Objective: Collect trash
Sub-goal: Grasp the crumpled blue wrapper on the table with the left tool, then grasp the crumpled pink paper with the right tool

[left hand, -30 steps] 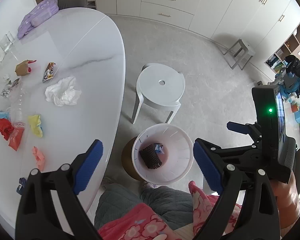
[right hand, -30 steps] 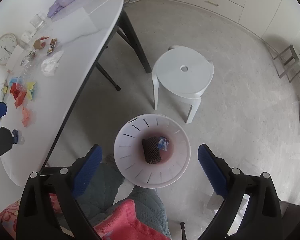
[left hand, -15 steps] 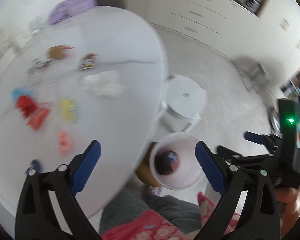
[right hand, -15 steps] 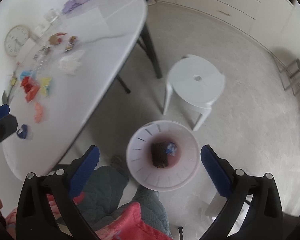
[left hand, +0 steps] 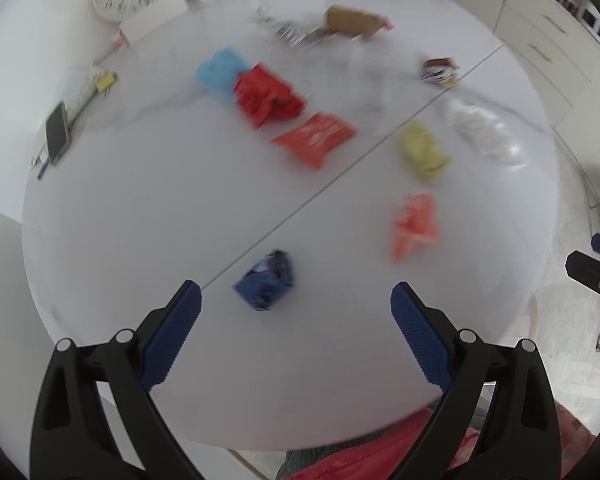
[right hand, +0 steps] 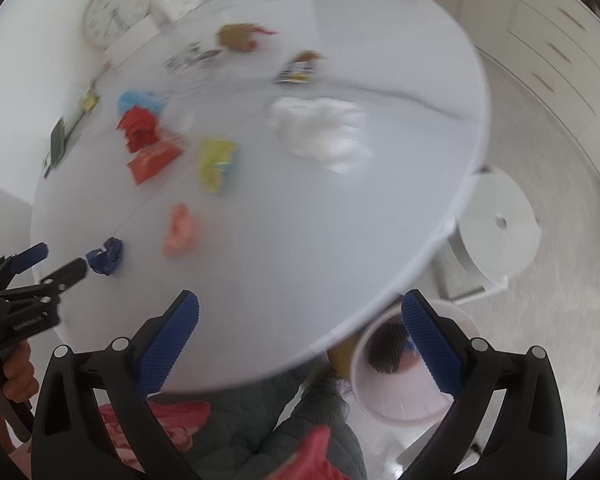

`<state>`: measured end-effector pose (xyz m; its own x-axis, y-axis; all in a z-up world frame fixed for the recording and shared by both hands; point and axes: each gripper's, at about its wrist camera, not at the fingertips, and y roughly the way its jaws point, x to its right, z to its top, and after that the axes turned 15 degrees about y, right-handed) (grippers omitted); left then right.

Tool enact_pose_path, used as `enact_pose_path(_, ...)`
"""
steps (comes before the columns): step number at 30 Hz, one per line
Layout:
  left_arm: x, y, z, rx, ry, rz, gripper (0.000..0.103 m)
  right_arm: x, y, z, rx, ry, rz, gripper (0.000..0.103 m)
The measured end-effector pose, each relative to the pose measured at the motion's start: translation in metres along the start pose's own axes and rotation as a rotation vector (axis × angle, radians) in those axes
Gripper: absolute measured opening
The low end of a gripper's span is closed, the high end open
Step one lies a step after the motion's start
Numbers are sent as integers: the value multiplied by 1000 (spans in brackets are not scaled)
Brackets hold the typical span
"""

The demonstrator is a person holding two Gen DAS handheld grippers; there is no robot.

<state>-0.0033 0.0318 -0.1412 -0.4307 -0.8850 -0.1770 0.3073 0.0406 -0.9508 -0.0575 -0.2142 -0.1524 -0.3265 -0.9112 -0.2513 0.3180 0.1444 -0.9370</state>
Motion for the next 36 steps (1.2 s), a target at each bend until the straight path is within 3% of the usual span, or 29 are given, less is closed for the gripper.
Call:
enact_pose_path(8,-25,47,-17,-77,11,-108,91,-78,51,1,-42,-116,-39,101)
enact_pose_path(13,-36,70,-17,-102,0,-188,73,-98,68,2,-61,-119,-49,101)
enact_pose_path(18,-42,86,-15,-118,17,-211,47,-101,76,3,-84,-107,-46,101)
enact_pose_path(24,-46,87,-19,-85,22,-216,40,-110,84,3,-95,-115,-49,93)
enact_pose_path(28,-52,75,-17,-36,23,-170,40,-116,91,4,-88,-110,-66,85)
enact_pose_path(31,-57,67,-16,-14,23,-162,40,-122,103,8,-95,-111,-84,70)
enact_pose_path(34,-59,60,-16,10,30,-148,40,-125,112,9,-94,-112,-96,49)
enact_pose_path(35,-58,58,-16,15,32,-145,40,-128,112,10,-87,-127,-99,31)
enact_pose_path(36,-57,54,-14,20,34,-140,40,-130,112,10,-86,-140,-102,26)
